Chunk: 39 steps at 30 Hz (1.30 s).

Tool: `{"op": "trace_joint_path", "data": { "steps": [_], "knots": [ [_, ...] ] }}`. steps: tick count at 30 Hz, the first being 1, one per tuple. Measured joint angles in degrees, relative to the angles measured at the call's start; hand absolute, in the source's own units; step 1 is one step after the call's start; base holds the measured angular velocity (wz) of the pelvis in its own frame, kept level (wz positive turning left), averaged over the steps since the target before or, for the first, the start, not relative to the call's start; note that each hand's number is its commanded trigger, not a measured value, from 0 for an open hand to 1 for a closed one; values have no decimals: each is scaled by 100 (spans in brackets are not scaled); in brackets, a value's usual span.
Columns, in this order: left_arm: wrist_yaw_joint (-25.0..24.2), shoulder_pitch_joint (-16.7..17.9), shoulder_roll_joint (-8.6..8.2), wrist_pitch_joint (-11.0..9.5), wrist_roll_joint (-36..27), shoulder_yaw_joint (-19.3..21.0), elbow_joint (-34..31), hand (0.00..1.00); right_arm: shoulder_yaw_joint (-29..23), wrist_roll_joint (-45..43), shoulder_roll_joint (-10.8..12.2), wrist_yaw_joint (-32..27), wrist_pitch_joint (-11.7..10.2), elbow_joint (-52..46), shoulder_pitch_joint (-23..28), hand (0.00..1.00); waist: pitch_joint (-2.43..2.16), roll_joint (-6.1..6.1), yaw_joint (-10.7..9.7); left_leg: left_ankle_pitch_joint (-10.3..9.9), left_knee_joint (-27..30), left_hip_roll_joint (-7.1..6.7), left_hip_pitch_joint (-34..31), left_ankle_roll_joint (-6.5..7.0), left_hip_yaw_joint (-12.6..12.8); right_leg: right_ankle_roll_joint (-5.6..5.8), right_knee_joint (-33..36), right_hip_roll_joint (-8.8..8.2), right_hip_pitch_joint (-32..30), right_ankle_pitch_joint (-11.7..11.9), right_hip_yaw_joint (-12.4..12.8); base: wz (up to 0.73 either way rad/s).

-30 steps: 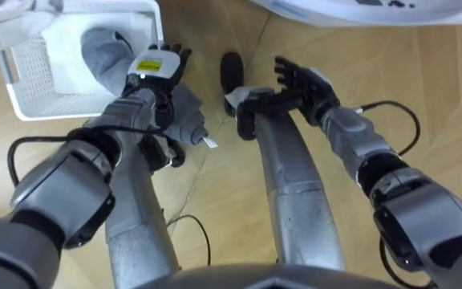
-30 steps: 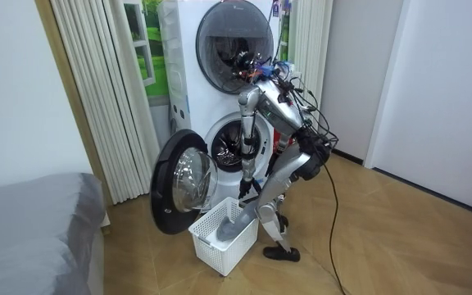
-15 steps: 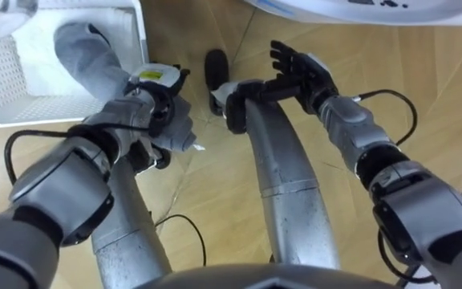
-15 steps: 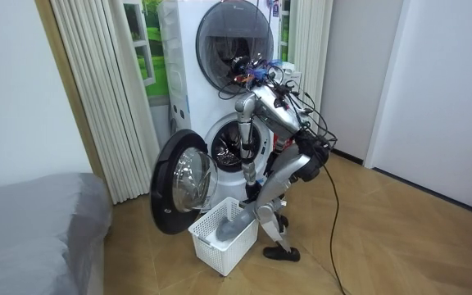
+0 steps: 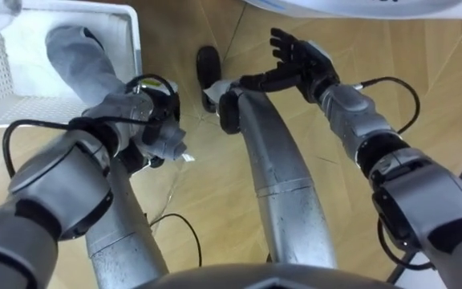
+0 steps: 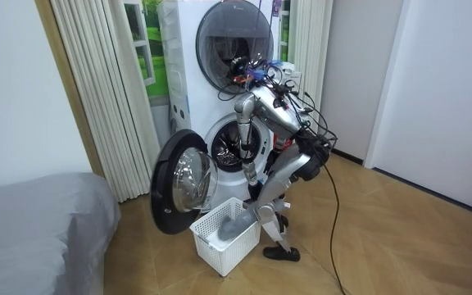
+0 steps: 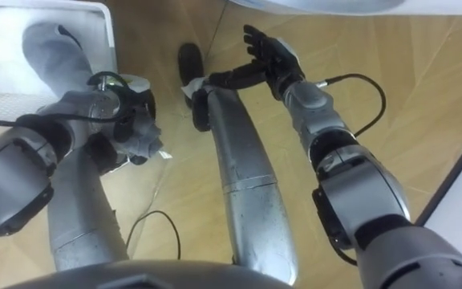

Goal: Put towel into washing machine

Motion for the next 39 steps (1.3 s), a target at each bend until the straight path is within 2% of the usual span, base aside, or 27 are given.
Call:
{"op": "trace_joint_path", "data": {
  "steps": [3,9,15,17,19,21,22,24,26,30,32,34,37,39],
  "knots": [
    [-125,-4,-12,32,-84,-196,-68,100,0,-8,3,-31,2,96,19,0,0,1,-4,9,-65,2,28,9,16,23,-85,13,38,24,-1,-4],
    [-262,30,-75,95,-81,-190,-73,100,1,-55,3,-63,29,-112,262,0,-10,-33,-14,21,-207,-14,292,22,135,48,-125,-11,250,22,6,-1],
    [-261,344,-150,97,-96,-315,-379,100,117,-112,17,-70,97,109,498,0,-17,-39,14,25,-398,-45,1034,30,224,123,-261,-25,947,-27,47,0],
    [-277,432,-220,92,-86,-317,-412,100,149,-23,45,-65,124,146,650,0,-21,-37,19,32,-539,-45,1353,41,262,129,-366,-24,1255,-25,49,0],
    [-305,619,-338,83,-88,-296,-421,100,248,-13,54,-70,137,128,871,0,-83,43,56,40,-708,-40,1764,31,300,152,-567,3,1663,-10,52,-3],
    [-329,703,-458,83,-69,-277,-409,100,224,-19,50,-92,140,135,1042,0,-102,76,113,48,-835,-49,2085,25,363,158,-657,0,1945,0,64,-8],
    [-332,791,-482,80,-65,-215,-423,100,222,-17,41,-120,141,132,1132,0,-142,132,151,64,-922,-55,2249,24,389,168,-725,-3,2104,10,55,-5],
    [-329,884,-509,53,-36,-43,-475,100,220,-19,23,-131,141,139,1278,0,-169,184,177,115,-1101,-86,2524,27,452,183,-817,-20,2336,33,61,-2],
    [-289,1012,-529,42,-53,100,-496,100,231,-13,19,-123,142,126,1400,0,-169,200,187,176,-1298,-142,2810,8,475,195,-950,-23,2597,57,77,0],
    [-35,1143,-510,15,-170,517,-494,100,240,173,-83,-158,146,132,1607,0,-175,265,411,256,-1596,-163,3337,-28,520,189,-1198,-18,3104,90,25,-1],
    [155,1168,-477,-53,-347,774,-495,100,237,176,-155,-183,137,159,1623,0,-176,334,469,274,-1673,-174,3480,-32,523,193,-1293,-16,3247,101,9,0],
    [410,1240,-433,-182,-607,1241,-501,100,213,138,-272,-184,136,175,1633,0,-173,410,547,340,-1885,-203,3761,-44,547,203,-1429,-13,3521,137,9,0],
    [737,1247,-415,-324,-1020,1744,-572,100,217,103,-403,-204,128,128,1754,0,-176,449,690,375,-2016,-232,3961,-65,531,204,-1513,-23,3721,138,-49,3],
    [902,1249,-415,-346,-1327,1945,-725,100,213,0,-429,-252,128,124,1754,0,-169,458,751,389,-2054,-236,4009,-64,535,204,-1537,-40,3767,138,-87,2]
  ]
}}
